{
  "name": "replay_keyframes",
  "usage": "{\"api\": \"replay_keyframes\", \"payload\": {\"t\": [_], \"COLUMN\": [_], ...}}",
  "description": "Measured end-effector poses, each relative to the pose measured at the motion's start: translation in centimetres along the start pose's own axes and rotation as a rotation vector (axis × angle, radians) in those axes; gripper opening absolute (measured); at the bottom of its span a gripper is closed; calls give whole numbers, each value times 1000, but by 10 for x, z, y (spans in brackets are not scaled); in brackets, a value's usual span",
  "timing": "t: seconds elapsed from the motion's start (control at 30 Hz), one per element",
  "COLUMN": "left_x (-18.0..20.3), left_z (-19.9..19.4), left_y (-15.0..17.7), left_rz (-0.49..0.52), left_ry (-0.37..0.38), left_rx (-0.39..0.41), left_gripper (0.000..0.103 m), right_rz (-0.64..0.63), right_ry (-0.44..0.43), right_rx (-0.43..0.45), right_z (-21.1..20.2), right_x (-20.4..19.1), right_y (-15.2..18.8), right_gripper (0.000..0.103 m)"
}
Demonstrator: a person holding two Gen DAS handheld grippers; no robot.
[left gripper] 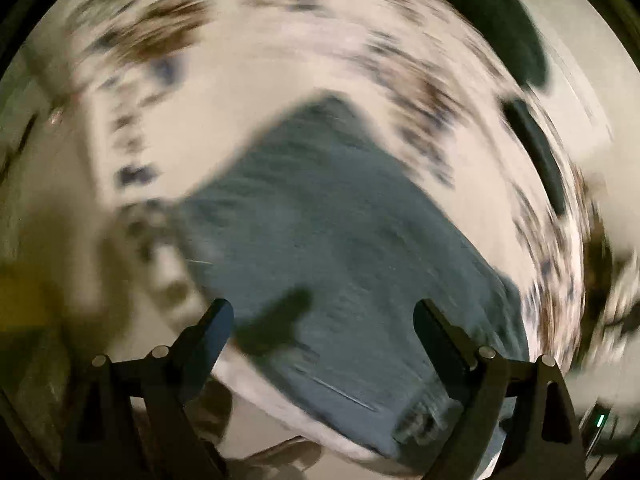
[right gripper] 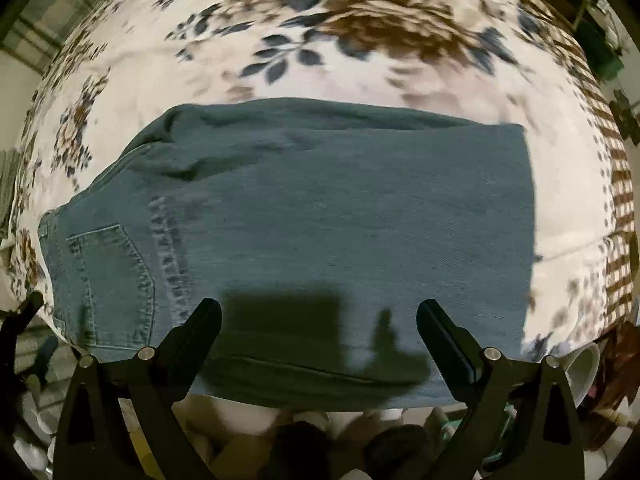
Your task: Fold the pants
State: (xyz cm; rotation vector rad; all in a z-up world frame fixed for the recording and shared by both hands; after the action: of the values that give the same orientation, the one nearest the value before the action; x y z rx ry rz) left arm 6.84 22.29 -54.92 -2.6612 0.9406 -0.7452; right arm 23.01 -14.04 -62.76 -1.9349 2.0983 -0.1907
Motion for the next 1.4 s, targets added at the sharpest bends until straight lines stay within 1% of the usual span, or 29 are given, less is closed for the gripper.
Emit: {"api": "replay_keyframes", "payload": {"t": [0.03, 0.07, 0.13, 0.23, 0.27, 0.3, 0.33, 0.37, 0.4, 0.43, 0.5, 0.6, 0.63, 0.67, 0.7, 0.73, 0.77, 0.8, 0.83, 0.87, 0.9, 0.93, 1.03, 1.1, 1.2, 1.23, 1.27, 1.33, 1.4], "left_x": [-12, -33, -58, -73, -76, -80, -82, -85, -85, -85, -81, -70, -69, -69, -74, -80, -85, -89, -87, -83, -80, -78, -56, -37, -1, 17, 33, 70, 102], "left_z": [3, 10, 22, 42, 49, 55, 58, 57, 55, 54, 42, 25, 27, 36, 45, 56, 66, 67, 67, 66, 64, 61, 40, 14, -28, -45, -53, -76, -87], "left_y": [-3, -7, -12, -17, -17, -17, -17, -19, -20, -20, -19, -15, -15, -14, -15, -14, -15, -16, -19, -20, -21, -22, -29, -30, -25, -18, -12, 12, 36], "left_rz": [-48, -137, -246, -310, -335, -357, -372, -373, -364, -351, -304, -215, -212, -214, -223, -241, -272, -295, -304, -294, -283, -274, -196, -113, 53, 125, 166, 283, 350], "left_ry": [-1, 15, 51, 113, 146, 178, 185, 183, 183, 188, 199, 219, 239, 222, 201, 202, 235, 270, 290, 288, 291, 293, 306, 326, 351, 368, 379, 404, 431], "left_rx": [0, -2, -9, -8, -9, -6, 4, 28, 44, 49, 78, 122, 117, 92, 75, 48, 30, 53, 66, 69, 82, 100, 156, 193, 241, 257, 262, 258, 260], "left_gripper": [92, 92, 91, 90, 89, 77, 64, 58, 42, 34, 29, 28, 28, 30, 41, 47, 51, 56, 58, 58, 53, 31, 29, 28, 27, 26, 26, 25, 24], "right_rz": [-3, -10, -29, -39, -36, -34, -29, -23, -20, -16, -8, -8, -13, -15, -15, -13, -12, -10, -6, -2, 0, 2, 19, 46, 91, 105, 118, 134, 140], "right_ry": [-1, -2, 5, 13, 15, 16, 17, 15, 15, 20, 23, 23, 25, 26, 26, 25, 26, 26, 24, 23, 22, 20, 12, -5, -22, -30, -41, -56, -64], "right_rx": [-3, -6, -11, -20, -23, -26, -29, -32, -34, -38, -41, -50, -53, -57, -60, -63, -66, -68, -71, -73, -74, -78, -88, -85, -71, -64, -58, -44, -32], "right_z": [3, 5, 9, 13, 15, 18, 20, 22, 23, 25, 29, 33, 34, 38, 40, 42, 43, 44, 45, 46, 47, 48, 53, 52, 48, 46, 43, 37, 28], "right_x": [0, -4, -10, -21, -24, -27, -29, -32, -32, -34, -36, -39, -40, -45, -47, -48, -50, -51, -52, -53, -53, -53, -49, -42, -23, -16, -8, 8, 28], "right_y": [0, 0, 0, 4, 5, 5, 5, 5, 6, 6, 7, 11, 12, 11, 12, 13, 14, 14, 14, 14, 14, 14, 15, 15, 13, 13, 13, 13, 12], "right_gripper": [100, 100, 100, 100, 100, 100, 100, 100, 100, 100, 100, 100, 100, 100, 100, 100, 100, 100, 100, 100, 100, 100, 100, 100, 100, 100, 100, 100, 100]}}
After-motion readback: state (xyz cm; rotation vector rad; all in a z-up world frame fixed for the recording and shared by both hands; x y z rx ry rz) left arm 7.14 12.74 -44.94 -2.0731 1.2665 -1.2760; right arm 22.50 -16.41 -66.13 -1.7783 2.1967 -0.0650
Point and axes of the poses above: each gripper's, at about its wrist camera, not at the fingertips, and z roughly the way its jaws point, x to its right, y to its underside, the point moved 1 cm from there along z, roughly the way its jaws point, and after that the axes turned 10 degrees about x, right-handed, at the moved point
